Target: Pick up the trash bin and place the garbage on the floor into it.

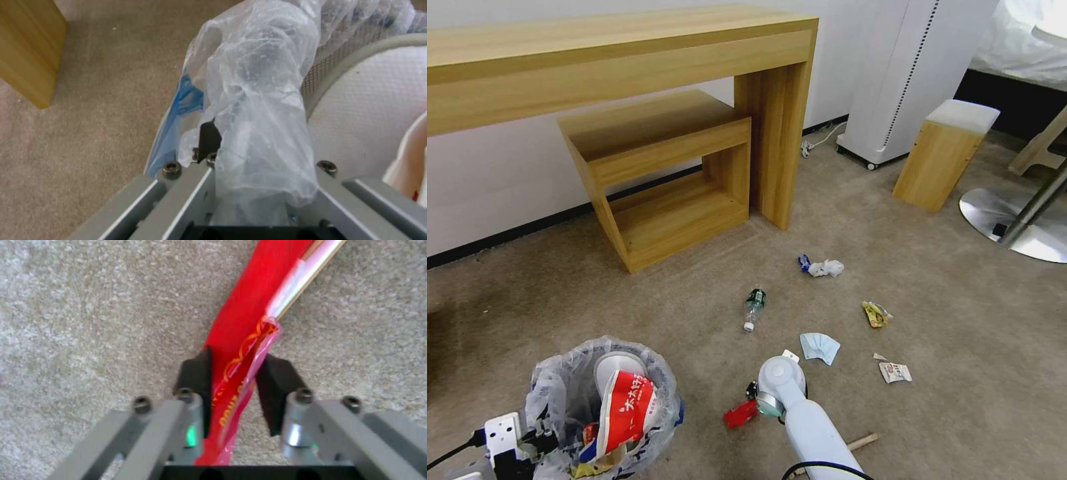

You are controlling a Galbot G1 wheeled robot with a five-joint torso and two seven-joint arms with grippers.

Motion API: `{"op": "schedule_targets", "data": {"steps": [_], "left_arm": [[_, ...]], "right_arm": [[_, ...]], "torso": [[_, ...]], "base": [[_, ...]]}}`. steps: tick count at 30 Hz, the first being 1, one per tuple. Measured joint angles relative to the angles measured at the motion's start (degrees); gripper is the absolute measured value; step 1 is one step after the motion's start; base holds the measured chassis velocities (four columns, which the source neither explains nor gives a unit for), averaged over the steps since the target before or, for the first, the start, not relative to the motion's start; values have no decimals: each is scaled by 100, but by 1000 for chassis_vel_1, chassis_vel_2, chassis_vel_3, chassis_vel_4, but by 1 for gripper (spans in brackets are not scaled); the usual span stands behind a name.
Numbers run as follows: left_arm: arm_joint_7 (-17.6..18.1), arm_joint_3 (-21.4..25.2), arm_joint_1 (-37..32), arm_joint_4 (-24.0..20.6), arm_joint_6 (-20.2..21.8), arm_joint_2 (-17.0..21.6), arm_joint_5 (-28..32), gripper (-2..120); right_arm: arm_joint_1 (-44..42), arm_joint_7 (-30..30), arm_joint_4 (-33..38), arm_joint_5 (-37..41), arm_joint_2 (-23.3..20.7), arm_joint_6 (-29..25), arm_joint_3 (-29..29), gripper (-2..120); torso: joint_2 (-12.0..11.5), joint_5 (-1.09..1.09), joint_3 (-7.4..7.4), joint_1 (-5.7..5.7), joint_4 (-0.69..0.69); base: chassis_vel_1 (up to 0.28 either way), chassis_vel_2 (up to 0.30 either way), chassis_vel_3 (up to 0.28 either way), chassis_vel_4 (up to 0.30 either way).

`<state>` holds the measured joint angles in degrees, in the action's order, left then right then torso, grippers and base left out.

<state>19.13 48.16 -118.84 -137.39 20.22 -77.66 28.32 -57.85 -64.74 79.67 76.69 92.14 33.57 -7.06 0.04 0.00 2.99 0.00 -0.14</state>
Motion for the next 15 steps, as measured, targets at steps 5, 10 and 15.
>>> {"op": "schedule_targets", "data": {"steps": [5, 10, 15], "left_arm": [[9, 8, -3, -24, -3, -12, 2, 1], [15, 32, -21, -40, 22, -8, 86, 1], [3, 48, -27, -62, 66, 26, 205, 1]], "right_arm": [[-13, 60, 22, -8, 0, -13, -4, 0], [-88, 151, 240, -85, -2, -23, 12, 0], [-285, 307, 1363, -393, -477, -28, 44, 0]], "torso": [[0, 0, 0, 0, 0], [0, 0, 0, 0, 0], [0, 0, 0, 0, 0]], "base": [[0, 0, 0, 0], [0, 0, 0, 0], [0, 0, 0, 0]]}}
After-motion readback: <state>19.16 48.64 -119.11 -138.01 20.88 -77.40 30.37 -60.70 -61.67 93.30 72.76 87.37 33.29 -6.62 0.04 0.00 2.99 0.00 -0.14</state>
